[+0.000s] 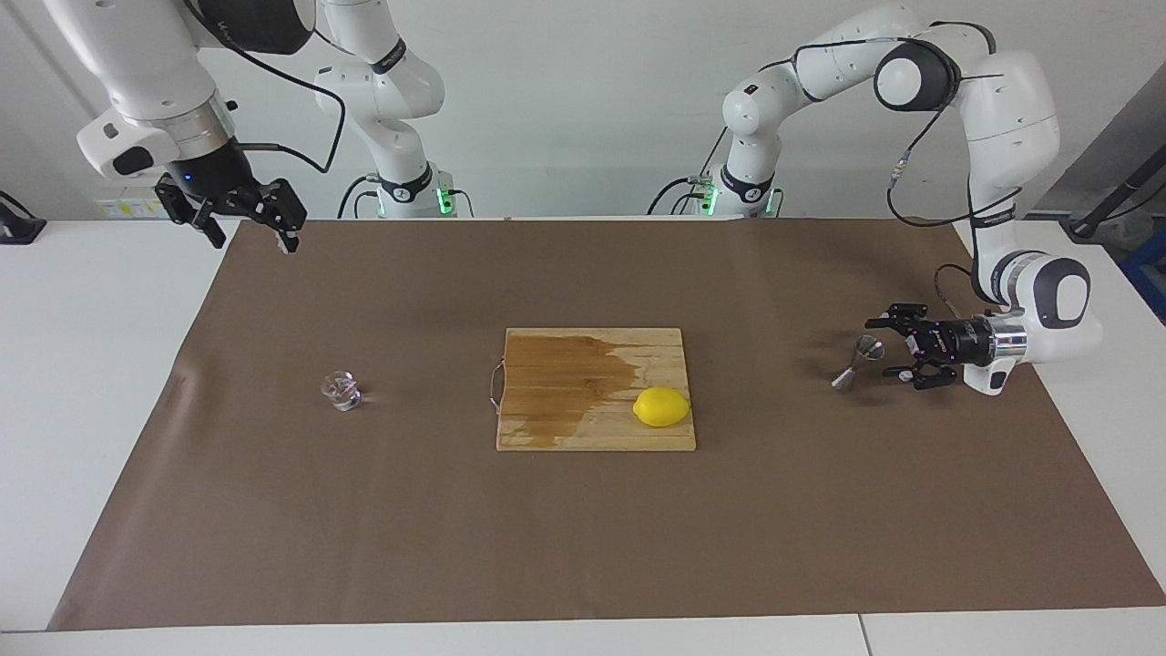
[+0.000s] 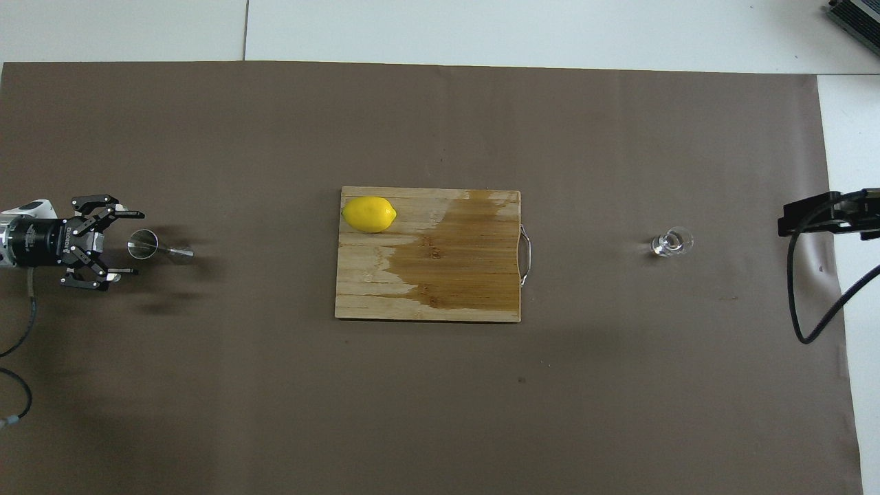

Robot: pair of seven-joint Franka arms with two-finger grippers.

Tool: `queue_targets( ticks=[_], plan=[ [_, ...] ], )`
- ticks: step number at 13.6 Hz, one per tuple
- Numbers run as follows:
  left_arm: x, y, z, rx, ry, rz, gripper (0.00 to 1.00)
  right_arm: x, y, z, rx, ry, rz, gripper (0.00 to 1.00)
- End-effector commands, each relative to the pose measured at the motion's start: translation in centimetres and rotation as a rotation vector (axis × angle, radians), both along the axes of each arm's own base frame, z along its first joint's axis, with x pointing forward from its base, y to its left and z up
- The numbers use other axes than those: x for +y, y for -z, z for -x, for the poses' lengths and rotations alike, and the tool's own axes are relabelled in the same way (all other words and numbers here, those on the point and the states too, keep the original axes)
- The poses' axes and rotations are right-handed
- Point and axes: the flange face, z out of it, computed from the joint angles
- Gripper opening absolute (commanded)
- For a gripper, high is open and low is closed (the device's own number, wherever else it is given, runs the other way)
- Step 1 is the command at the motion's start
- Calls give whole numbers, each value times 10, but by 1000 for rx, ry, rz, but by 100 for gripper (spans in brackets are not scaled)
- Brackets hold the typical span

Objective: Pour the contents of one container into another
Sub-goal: 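Close the left gripper on the small metal cup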

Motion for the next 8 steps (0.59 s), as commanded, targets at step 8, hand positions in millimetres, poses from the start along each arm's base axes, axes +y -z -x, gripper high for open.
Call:
queue_targets(
  ticks=[8],
  plan=[
    [-7,10,-8,-42,-33,14,100,0,-3,1,-8,11,-8,100]
  ],
)
